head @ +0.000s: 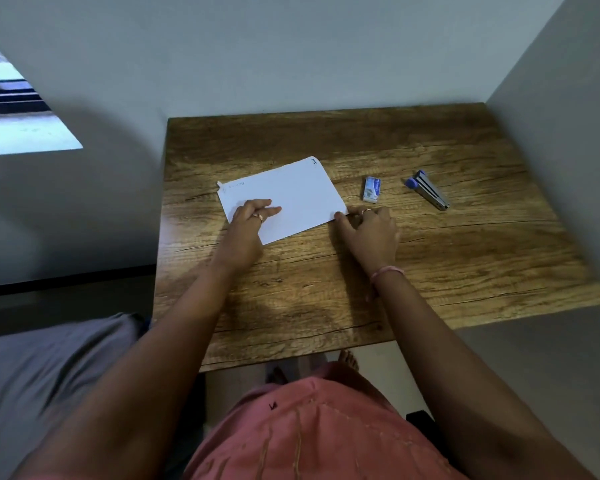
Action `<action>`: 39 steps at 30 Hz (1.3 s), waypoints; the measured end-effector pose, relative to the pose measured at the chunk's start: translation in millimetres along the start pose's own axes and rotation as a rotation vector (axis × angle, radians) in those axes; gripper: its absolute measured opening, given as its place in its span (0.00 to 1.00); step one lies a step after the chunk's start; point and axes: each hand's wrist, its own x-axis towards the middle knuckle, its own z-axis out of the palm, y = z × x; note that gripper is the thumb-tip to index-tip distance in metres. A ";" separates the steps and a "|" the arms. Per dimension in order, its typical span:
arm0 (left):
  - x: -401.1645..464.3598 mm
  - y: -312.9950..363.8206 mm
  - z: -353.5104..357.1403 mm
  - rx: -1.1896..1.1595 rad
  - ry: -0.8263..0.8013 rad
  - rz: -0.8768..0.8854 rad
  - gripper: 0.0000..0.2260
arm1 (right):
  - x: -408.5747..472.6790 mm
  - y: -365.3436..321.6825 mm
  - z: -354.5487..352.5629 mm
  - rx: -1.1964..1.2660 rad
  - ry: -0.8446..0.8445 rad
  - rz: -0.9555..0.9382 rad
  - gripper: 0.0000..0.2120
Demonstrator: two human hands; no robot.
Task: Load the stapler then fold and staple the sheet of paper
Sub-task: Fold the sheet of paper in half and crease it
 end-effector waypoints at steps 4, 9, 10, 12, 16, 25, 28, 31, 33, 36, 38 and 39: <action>-0.1 0.0 2.3 0.066 0.004 0.012 0.34 | 5.2 -17.7 4.1 0.148 -0.036 0.058 0.25; 3.2 -0.1 2.5 0.125 -0.055 0.029 0.35 | 16.1 -26.1 -4.3 0.361 -0.119 0.122 0.18; 3.3 -0.2 2.9 0.125 -0.055 0.027 0.35 | 16.0 -27.0 -5.8 0.421 -0.126 0.128 0.14; 2.1 0.6 3.8 0.115 -0.040 0.012 0.34 | 13.3 -29.2 -8.2 0.642 -0.195 0.194 0.07; -1.7 3.9 3.7 0.114 0.090 -0.009 0.26 | 8.6 -25.1 -14.4 1.017 -0.320 0.307 0.10; 4.6 19.6 -8.8 -0.070 0.333 -0.308 0.13 | 36.9 -6.4 -63.7 1.276 -0.267 0.304 0.14; 20.9 50.1 -16.1 -0.594 0.372 -0.502 0.12 | 48.1 -1.2 -80.5 1.269 -0.297 0.254 0.10; 34.2 78.0 -20.0 -1.041 0.309 -0.512 0.24 | 59.1 3.3 -92.1 1.272 -0.316 0.206 0.05; 37.1 91.3 -15.6 -0.957 0.291 -0.378 0.27 | 66.8 7.5 -98.3 1.274 -0.313 0.197 0.04; 40.5 103.3 -9.4 -0.788 0.294 -0.215 0.19 | 76.9 16.4 -108.1 1.290 -0.290 0.195 0.06; 43.2 107.6 -10.3 -0.703 0.201 -0.173 0.15 | 84.8 23.8 -112.1 1.291 -0.273 0.195 0.10; 43.5 109.5 -10.6 -0.704 0.138 -0.172 0.15 | 88.2 27.1 -114.2 1.287 -0.275 0.195 0.10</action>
